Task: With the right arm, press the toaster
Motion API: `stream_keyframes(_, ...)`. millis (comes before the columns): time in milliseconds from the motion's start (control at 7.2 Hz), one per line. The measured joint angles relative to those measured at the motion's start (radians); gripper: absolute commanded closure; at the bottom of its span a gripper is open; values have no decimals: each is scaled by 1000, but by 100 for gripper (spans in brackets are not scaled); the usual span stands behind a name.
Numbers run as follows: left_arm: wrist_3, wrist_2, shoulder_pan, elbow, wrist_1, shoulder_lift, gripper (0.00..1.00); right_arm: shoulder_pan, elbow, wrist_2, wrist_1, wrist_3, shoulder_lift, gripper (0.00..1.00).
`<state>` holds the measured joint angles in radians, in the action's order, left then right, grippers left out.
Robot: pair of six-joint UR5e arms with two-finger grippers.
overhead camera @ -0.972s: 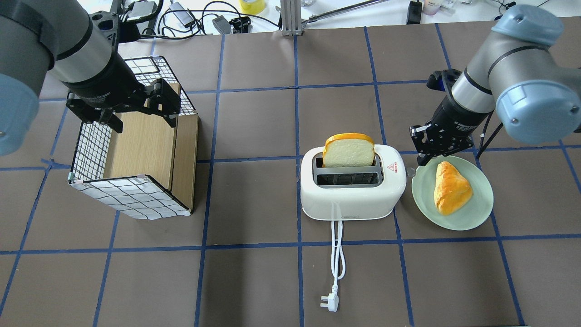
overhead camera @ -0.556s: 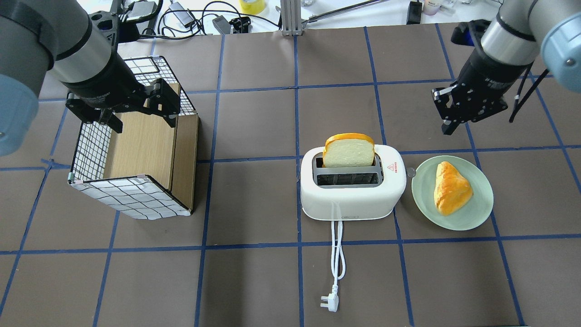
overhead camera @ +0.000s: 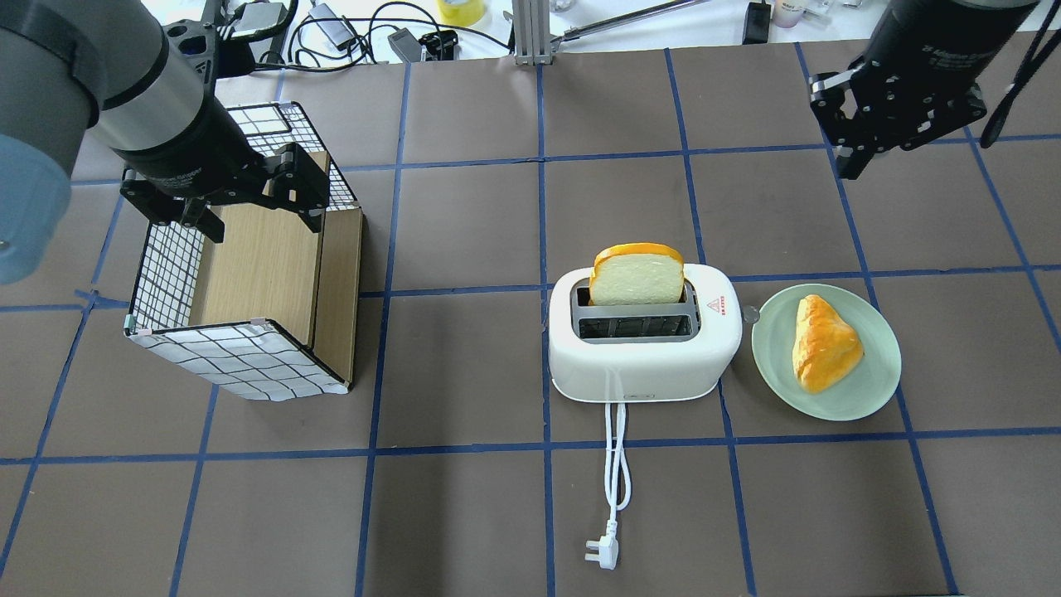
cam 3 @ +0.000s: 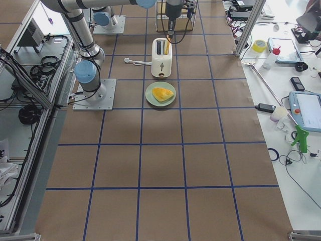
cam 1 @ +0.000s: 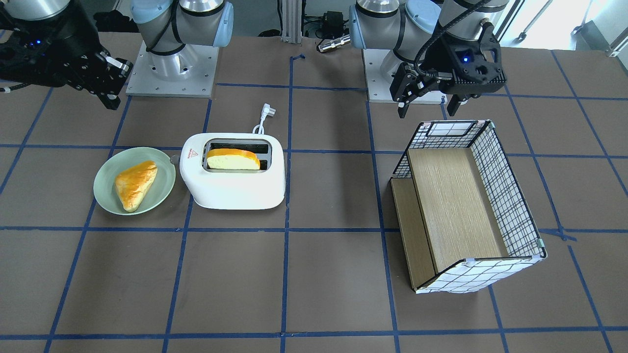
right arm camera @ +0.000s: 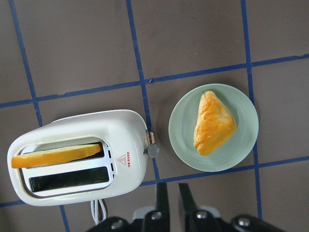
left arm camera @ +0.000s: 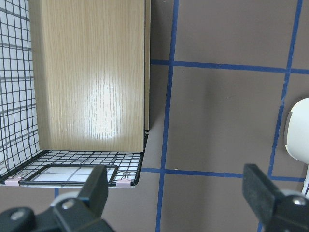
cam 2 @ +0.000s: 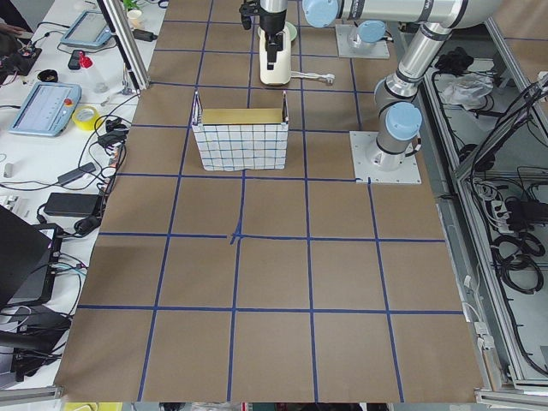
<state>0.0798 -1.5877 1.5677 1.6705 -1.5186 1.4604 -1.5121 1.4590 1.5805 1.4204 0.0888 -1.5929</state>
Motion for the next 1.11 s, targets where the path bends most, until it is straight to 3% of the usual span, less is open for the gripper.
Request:
stream_keyframes(278,0,0,0,0,0,0,0,-31,37,24,125,20,8,0)
stream_keyframes(556,0,0,0,0,0,0,0,-35,95,29,280,-37,8,0)
stream_keyframes(1111,0,0,0,0,0,0,0,-36,104,22,314,-77,3,0)
